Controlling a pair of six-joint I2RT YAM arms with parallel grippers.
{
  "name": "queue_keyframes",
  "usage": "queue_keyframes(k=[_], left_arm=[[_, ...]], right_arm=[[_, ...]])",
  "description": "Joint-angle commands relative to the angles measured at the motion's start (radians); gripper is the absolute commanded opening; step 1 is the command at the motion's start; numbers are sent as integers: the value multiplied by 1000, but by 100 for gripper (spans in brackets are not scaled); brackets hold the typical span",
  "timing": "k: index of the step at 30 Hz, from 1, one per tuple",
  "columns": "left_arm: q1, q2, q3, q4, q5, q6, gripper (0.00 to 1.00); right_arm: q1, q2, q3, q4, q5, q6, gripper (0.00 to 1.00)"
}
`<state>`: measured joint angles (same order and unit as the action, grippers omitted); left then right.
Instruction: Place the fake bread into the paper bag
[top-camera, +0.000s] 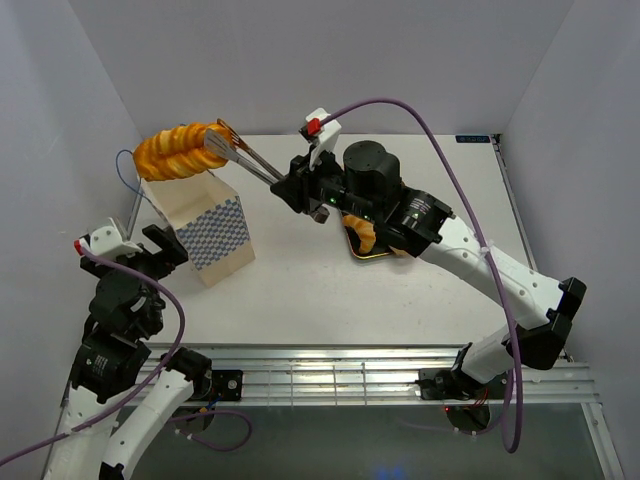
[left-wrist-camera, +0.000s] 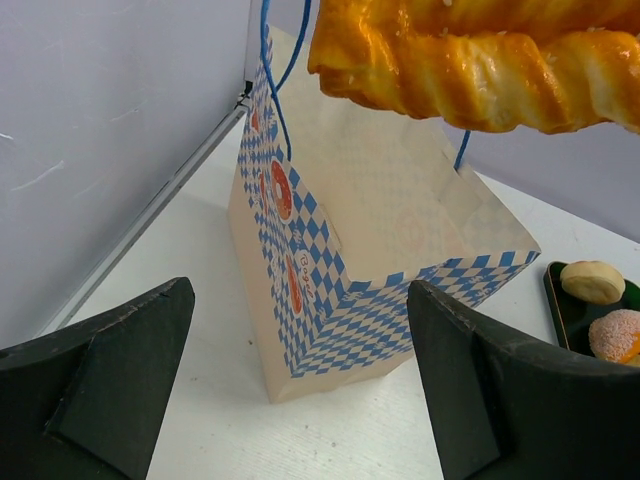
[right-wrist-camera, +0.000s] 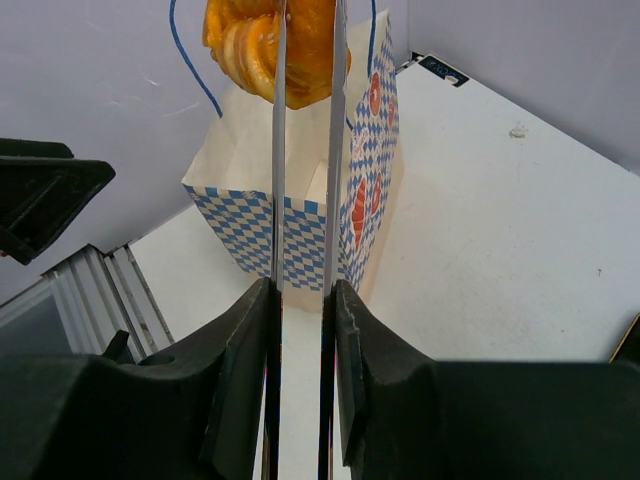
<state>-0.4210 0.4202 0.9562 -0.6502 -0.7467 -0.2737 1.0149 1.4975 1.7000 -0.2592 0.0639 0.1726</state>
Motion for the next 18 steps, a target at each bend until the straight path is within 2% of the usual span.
queue_keyframes(k=[1,12,18], left_arm=[[-2,22,-2,26,20,-19,98],[-2,87,-37,93,18,-29,98],[-2,137,-92,118,12,-91,98]], right_arm=[[4,-48,12,86,4,-19,8],[11,-82,-43,100,56,-33,8],[25,-59,-62,110,115,-41,8]])
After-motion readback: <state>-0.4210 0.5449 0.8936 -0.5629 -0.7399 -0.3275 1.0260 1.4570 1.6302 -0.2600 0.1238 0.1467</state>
